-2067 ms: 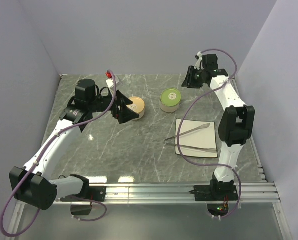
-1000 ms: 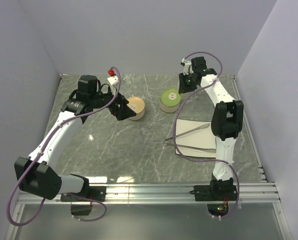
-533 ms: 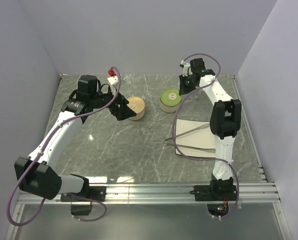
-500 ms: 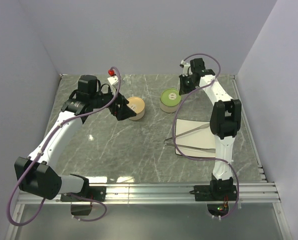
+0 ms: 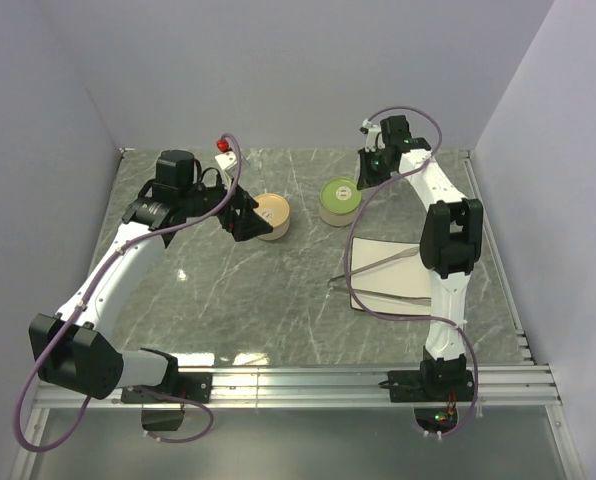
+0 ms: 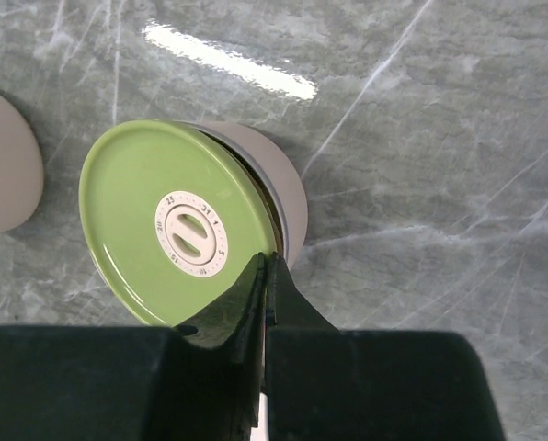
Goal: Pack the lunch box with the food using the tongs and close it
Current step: Put the lid back on the lunch box
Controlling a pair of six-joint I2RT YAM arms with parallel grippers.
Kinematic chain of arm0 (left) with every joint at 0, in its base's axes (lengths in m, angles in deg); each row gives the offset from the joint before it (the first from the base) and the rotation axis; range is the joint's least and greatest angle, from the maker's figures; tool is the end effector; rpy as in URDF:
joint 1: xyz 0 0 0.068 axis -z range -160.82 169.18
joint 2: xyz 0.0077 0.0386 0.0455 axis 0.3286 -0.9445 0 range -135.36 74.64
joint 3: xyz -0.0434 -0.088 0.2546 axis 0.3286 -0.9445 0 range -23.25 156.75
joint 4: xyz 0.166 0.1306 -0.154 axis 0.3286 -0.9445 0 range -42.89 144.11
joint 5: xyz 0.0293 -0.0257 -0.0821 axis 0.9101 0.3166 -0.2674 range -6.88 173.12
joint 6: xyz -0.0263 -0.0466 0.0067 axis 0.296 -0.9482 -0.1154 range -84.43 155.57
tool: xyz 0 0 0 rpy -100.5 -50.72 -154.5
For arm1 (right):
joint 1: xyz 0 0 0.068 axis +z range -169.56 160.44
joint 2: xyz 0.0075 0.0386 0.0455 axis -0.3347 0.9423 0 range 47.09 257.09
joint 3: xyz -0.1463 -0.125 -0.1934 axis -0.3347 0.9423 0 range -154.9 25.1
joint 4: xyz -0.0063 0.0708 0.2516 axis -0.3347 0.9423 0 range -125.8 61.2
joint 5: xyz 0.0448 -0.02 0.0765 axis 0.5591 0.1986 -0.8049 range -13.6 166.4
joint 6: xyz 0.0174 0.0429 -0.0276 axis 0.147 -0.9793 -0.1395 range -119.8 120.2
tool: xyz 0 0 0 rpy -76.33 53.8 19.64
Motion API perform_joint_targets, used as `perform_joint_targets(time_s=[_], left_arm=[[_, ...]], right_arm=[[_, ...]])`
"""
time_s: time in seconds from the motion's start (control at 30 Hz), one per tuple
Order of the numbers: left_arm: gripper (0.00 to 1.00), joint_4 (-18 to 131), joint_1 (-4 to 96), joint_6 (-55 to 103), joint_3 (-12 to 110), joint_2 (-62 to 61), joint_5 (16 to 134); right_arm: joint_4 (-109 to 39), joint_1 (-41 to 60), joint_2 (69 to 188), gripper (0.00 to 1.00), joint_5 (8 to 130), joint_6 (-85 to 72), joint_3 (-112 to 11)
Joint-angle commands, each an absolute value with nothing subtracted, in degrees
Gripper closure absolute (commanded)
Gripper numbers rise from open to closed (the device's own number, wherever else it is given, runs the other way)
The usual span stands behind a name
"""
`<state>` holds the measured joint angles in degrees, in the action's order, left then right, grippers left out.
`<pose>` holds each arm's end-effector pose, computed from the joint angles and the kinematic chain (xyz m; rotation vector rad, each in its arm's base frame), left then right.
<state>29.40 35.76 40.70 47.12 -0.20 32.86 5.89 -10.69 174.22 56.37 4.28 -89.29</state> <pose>0.2647 -0.1074 0.3618 0.8978 1.8213 -1.0284 0.4862 0.0882 0.2412 -0.4220 2.4651 0.4740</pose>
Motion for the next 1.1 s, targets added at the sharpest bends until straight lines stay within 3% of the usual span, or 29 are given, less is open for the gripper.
perform_joint_targets(time_s=[0.0, 1.07], left_arm=[[0.01, 30.64, 35.53, 40.85, 47.51, 0.99, 31.09], [0.01, 30.65, 35.53, 40.85, 47.24, 0.82, 30.13]], right_arm=[[6.56, -10.85, 174.71, 1.0, 53.03, 2.14, -93.28], [5.25, -12.52, 177.43, 1.0, 50.56, 0.29, -92.41]])
